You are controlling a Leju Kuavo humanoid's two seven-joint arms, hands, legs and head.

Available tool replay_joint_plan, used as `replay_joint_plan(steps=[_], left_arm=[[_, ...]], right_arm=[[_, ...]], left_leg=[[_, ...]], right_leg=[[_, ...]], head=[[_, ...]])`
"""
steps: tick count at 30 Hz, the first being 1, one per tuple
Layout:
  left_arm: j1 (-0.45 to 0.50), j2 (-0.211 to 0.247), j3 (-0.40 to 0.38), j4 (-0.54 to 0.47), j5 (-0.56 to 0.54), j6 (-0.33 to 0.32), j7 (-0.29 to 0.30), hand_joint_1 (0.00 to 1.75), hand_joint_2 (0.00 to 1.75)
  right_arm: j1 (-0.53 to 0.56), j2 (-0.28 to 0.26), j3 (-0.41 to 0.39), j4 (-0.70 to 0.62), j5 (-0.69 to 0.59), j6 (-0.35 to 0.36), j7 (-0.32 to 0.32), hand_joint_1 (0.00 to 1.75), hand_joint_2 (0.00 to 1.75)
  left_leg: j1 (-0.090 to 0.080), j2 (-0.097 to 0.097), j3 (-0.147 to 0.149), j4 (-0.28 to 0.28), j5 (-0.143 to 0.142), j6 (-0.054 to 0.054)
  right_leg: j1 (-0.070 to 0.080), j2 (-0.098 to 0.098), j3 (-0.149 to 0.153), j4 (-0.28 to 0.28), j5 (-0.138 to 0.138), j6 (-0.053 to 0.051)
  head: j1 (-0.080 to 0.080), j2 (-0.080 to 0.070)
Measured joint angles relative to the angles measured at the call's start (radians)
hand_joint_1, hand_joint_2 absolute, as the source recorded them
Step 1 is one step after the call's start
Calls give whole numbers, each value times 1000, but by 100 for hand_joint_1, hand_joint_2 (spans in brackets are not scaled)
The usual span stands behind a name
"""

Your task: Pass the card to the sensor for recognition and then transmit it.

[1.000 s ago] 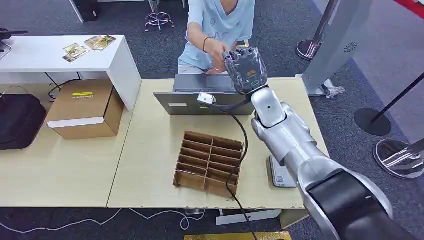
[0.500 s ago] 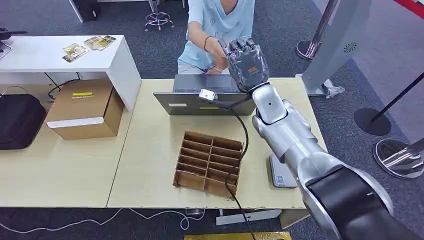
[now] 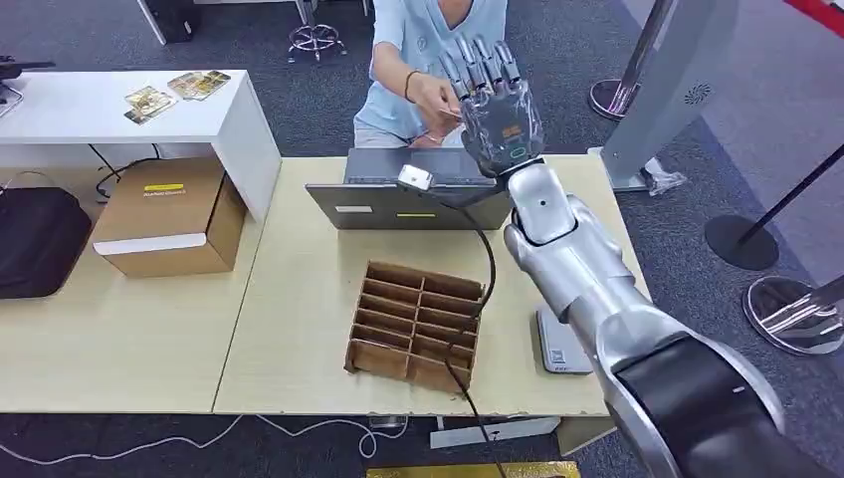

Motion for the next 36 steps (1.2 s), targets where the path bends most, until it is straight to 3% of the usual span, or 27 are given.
replay_joint_plan(steps=[14,24,26,30,36], left_arm=[[18,-2,55,0,37,20,-13,0,175],[25,-5,90,0,70,23,-19,0,175],[25,-6,103,0,82,23,-19,0,175],[25,-8,132,0,111,23,-24,0,175],[31,-8,182,0,154,23,-36,0,175]], right_arm=[[117,-52,-111,-375,0,0,-68,0,175],[285,-134,-75,-653,0,0,41,0,175],[340,-137,-74,-712,-34,0,-1,0,175],[458,-133,-99,-762,-262,15,-209,0,175],[661,-186,-129,-932,-767,293,-344,0,175]], left_leg=[[0,0,0,0,0,0],[0,0,-1,0,0,0],[0,0,0,0,-1,0],[1,0,0,0,-1,0],[0,-1,-1,0,-1,0]], right_leg=[[0,1,0,0,0,0],[0,0,0,0,0,0],[0,1,0,-1,0,0],[1,0,0,-1,-1,0],[1,-1,-1,-1,-1,0]], head=[[0,0],[0,0],[0,0],[0,0],[0,0]])
